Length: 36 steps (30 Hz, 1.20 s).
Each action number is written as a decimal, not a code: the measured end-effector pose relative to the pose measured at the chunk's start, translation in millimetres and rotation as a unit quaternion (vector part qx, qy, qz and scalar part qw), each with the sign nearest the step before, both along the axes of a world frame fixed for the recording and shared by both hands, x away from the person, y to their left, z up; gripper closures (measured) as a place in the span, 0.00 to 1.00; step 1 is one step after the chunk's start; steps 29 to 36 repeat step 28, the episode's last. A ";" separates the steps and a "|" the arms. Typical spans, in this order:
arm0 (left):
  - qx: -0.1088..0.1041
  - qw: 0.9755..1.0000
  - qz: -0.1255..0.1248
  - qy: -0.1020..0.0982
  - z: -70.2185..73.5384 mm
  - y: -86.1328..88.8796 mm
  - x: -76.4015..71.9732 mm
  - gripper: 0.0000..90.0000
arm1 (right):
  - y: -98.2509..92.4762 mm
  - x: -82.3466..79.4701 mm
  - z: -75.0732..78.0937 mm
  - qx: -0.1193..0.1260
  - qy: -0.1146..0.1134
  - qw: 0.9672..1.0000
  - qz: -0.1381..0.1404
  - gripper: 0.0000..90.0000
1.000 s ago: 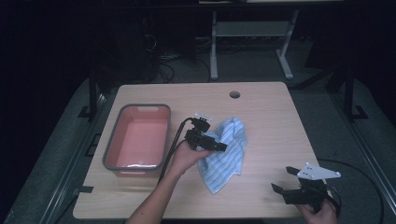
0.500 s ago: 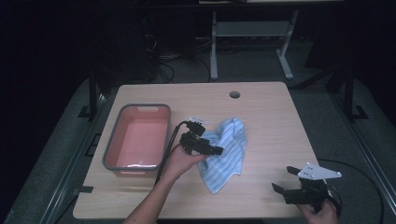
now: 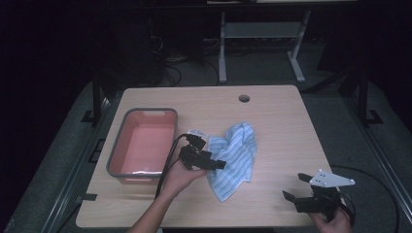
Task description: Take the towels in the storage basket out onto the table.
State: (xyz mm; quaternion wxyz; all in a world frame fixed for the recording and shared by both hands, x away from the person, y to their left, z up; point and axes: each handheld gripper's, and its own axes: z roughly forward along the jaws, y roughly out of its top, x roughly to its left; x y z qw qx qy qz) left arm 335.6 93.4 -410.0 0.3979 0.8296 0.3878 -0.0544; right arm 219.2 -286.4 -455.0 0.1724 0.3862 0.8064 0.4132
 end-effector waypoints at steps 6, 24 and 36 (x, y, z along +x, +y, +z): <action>-0.006 1.000 -0.007 -0.005 -2.2 2.3 -11.5 0.26 | -0.1 -0.5 0.2 0.000 0.001 1.000 0.000 0.15; -0.041 0.998 0.001 -0.046 -12.5 33.9 -81.4 0.26 | 4.5 -7.1 2.1 -0.005 -0.009 1.000 0.000 0.15; -0.053 0.997 0.013 -0.049 -20.7 42.0 -89.6 0.26 | 6.0 -7.7 0.7 -0.005 -0.009 1.000 -0.001 0.15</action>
